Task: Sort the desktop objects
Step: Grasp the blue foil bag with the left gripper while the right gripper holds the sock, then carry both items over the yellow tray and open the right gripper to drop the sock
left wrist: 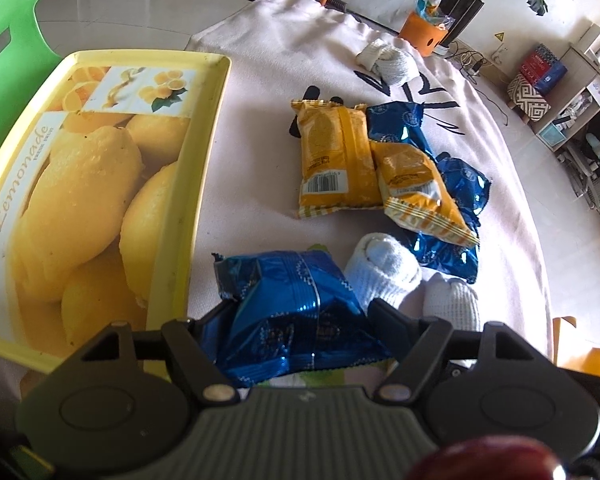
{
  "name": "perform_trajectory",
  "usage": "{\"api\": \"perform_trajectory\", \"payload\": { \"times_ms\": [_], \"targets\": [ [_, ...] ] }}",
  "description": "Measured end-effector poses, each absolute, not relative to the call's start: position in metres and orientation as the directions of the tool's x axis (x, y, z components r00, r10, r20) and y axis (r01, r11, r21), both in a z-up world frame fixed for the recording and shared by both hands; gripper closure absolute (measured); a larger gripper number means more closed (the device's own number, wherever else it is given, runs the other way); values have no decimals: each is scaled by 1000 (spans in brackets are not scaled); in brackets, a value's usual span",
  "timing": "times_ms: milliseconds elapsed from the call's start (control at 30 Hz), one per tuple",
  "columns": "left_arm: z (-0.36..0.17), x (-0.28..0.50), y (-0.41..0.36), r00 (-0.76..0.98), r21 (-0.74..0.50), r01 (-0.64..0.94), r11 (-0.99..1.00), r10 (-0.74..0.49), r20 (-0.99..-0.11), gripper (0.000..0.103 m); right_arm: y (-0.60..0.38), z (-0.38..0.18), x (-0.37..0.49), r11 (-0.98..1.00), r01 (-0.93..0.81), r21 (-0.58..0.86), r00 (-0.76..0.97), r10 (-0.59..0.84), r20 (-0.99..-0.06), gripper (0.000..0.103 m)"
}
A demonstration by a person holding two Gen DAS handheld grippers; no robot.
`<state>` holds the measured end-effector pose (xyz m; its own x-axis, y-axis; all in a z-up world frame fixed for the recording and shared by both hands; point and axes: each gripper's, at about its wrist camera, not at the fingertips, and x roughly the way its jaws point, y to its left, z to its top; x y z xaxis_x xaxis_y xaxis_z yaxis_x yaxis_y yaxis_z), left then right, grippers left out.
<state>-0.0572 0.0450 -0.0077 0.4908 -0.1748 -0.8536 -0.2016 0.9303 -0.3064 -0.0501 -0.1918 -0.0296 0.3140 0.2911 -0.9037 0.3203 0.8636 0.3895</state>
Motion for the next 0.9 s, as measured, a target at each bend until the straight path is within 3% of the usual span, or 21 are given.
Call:
{"api": "perform_trajectory", "payload": {
  "times_ms": [400, 900],
  "targets": [
    [9, -76, 48, 526, -323, -159, 933, -197, -827, 29, -195, -21, -67, 798, 275, 536, 403, 410, -818, 51],
    [26, -87, 59, 572, -367, -146, 919, -224, -789, 29, -183, -8, -88, 849, 173, 499, 488, 367, -792, 51]
  ]
}}
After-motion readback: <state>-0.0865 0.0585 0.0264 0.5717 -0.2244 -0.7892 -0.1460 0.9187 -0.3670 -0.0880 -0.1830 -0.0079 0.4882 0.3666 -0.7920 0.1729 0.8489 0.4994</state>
